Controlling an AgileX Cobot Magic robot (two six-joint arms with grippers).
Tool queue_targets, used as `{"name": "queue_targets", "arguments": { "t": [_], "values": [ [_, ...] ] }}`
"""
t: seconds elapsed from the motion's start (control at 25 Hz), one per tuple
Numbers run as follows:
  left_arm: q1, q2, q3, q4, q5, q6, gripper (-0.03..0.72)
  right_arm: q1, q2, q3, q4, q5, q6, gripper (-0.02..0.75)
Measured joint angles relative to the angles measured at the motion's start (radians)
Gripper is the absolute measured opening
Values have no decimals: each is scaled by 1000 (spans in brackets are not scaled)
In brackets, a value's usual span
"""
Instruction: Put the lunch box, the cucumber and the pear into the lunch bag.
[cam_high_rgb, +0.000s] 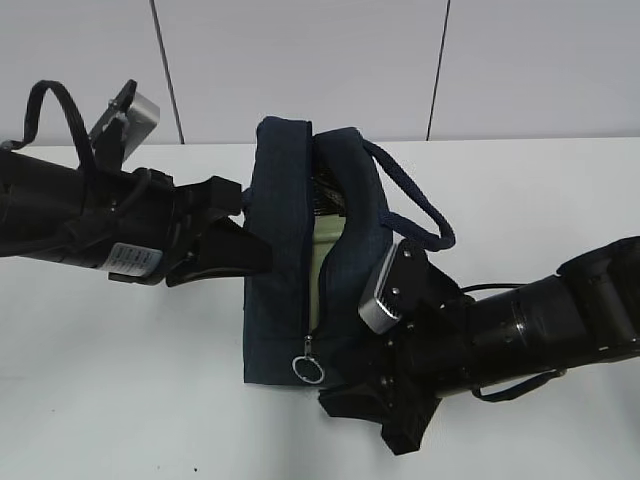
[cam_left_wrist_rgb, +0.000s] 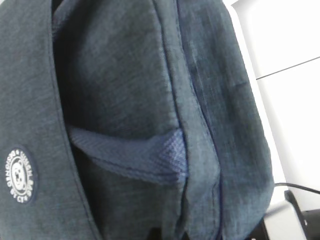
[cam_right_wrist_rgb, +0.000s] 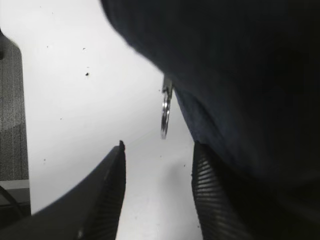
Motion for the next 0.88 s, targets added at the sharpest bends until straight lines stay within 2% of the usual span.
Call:
{"name": "queue_targets", "arguments": {
  "t": [0.36, 0.56, 0.88],
  "values": [
    [0, 0, 0, 1, 2, 0, -15, 4, 7, -23, -2, 0, 0, 349],
    [0, 0, 0, 1, 2, 0, -15, 51, 57, -48, -2, 2, 0, 343],
    [0, 1, 0, 1, 2, 0, -15, 77, 77, -73, -2, 2, 11, 259]
  ]
}}
